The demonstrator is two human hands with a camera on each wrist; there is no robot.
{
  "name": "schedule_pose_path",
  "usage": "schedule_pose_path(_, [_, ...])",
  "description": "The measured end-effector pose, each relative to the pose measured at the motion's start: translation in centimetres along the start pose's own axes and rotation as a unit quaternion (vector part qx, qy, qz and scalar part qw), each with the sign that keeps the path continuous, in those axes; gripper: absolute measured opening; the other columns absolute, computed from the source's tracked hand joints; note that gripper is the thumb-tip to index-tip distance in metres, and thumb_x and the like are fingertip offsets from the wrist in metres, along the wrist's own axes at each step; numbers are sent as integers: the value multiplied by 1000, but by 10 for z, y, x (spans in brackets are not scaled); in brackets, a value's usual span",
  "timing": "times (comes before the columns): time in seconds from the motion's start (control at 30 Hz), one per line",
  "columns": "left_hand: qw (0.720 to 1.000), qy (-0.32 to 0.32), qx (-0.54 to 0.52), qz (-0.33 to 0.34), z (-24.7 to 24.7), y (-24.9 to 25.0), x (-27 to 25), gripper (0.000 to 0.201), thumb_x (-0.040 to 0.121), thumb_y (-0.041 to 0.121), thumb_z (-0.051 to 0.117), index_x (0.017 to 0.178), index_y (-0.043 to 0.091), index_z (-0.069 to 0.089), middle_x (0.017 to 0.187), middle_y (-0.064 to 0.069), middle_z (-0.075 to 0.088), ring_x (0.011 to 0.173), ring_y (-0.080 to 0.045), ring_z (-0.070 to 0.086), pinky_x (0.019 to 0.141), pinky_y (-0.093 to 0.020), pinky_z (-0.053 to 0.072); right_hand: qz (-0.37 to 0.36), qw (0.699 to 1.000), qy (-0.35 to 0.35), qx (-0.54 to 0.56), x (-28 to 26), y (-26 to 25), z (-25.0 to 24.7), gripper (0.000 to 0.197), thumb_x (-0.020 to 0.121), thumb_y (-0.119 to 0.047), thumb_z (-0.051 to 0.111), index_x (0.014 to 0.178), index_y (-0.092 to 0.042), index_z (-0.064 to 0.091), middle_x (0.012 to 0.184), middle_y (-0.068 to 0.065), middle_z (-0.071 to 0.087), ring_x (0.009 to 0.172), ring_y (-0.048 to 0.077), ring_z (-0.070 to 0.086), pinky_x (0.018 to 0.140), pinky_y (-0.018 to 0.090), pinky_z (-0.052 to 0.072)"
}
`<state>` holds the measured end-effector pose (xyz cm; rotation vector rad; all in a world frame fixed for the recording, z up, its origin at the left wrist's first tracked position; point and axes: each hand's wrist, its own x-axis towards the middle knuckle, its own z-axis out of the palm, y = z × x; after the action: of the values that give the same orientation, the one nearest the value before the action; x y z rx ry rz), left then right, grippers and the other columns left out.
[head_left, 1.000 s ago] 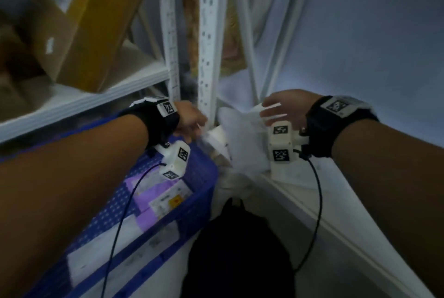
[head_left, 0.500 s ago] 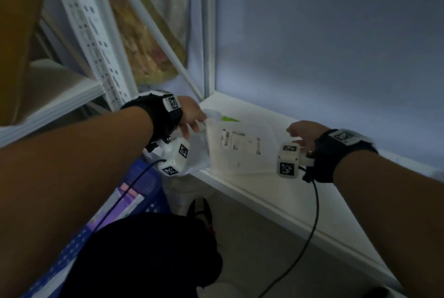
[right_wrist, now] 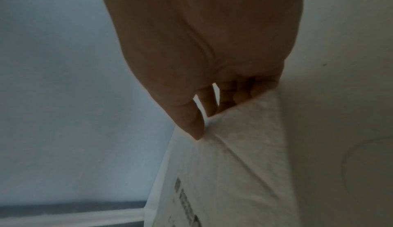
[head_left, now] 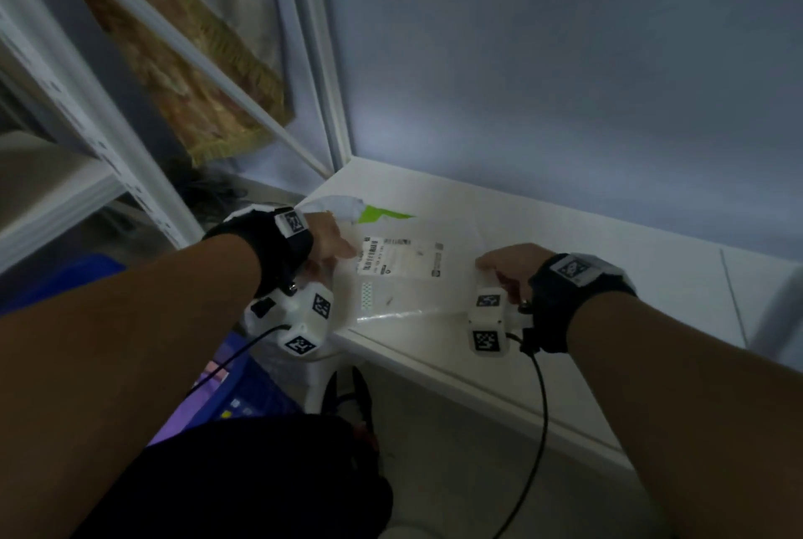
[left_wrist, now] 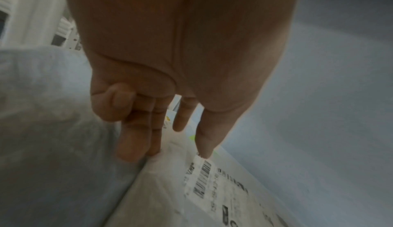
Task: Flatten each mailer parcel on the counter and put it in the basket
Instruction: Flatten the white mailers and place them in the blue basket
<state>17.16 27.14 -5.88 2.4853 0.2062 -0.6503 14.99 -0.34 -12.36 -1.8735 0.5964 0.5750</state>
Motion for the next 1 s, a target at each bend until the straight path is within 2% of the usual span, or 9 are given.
schedule_pose_path(0.1, [999,8,-26,-22,2,-5,3,18,92,20,64,105,10,55,73,-15,61,35,-19,53,34,-21,40,-24,999,-9,-21,-5,2,-4,15,92,-25,64,103,-16,60,118,13,61,96,24,58,96,39,53])
schedule_pose_path(0.17, [998,14,-39,-40,2,-3,1,27,89,25,67,101,0,64,77,-15,59,45,-22,48,47,-25,40,-51,997,-13,-58,-15,1,-11,36,95,-24,60,128,-11,56,133,16,57,106,24,58,102,44,49])
schedule_pose_path(0.27, [998,9,-56,-24,-5,18,-14,14,89,24,65,85,12,60,81,-14,58,52,-23,47,54,-27,38,-91,992,9,-88,-32,-2,-28,52,96,-25,58,143,-7,43,142,18,51,125,32,54,104,45,47])
schedule_pose_path(0.4, [999,12,-27,25,-22,50,-42,29,93,32,60,109,7,62,107,-7,64,64,-25,64,57,-26,47,-119,991,41,-50,-64,-8,-62,47,95,-21,57,139,-8,48,137,17,55,125,35,55,103,47,48])
schedule_pose_path(0.47, [998,17,-36,40,-28,64,-58,31,95,33,57,114,9,59,107,-6,65,67,-25,66,57,-26,47,-136,989,47,-19,-89,-13,-78,42,94,-21,57,133,-7,53,134,19,58,121,37,58,101,50,49])
schedule_pose_path(0.57, [997,-1,-69,38,-22,81,-82,38,97,35,53,122,7,53,100,-10,71,66,-27,63,58,-26,44,-152,986,50,53,-136,-20,-98,11,96,-19,54,103,-13,61,122,23,63,109,42,62,95,61,49])
schedule_pose_path(0.63, [996,-17,-79,37,-9,90,-96,43,97,40,52,125,7,48,99,-13,72,66,-29,63,60,-27,45,-158,982,67,73,-167,-23,-106,13,101,-16,49,91,-15,58,121,29,61,111,48,60,96,67,45])
schedule_pose_path(0.87, [986,-39,-141,74,35,98,-106,36,94,31,58,110,-1,63,92,-17,69,72,-32,65,79,-42,52,-171,964,70,193,-203,-3,-130,14,102,-10,46,96,-13,58,111,20,64,95,33,63,92,48,52])
schedule_pose_path(1.0, [990,-13,-67,122,34,114,-112,24,93,30,61,90,7,66,81,-12,66,64,-25,57,56,-27,44,-93,967,95,217,-203,27,-143,8,98,-14,54,103,-9,58,104,16,63,96,33,62,98,49,48])
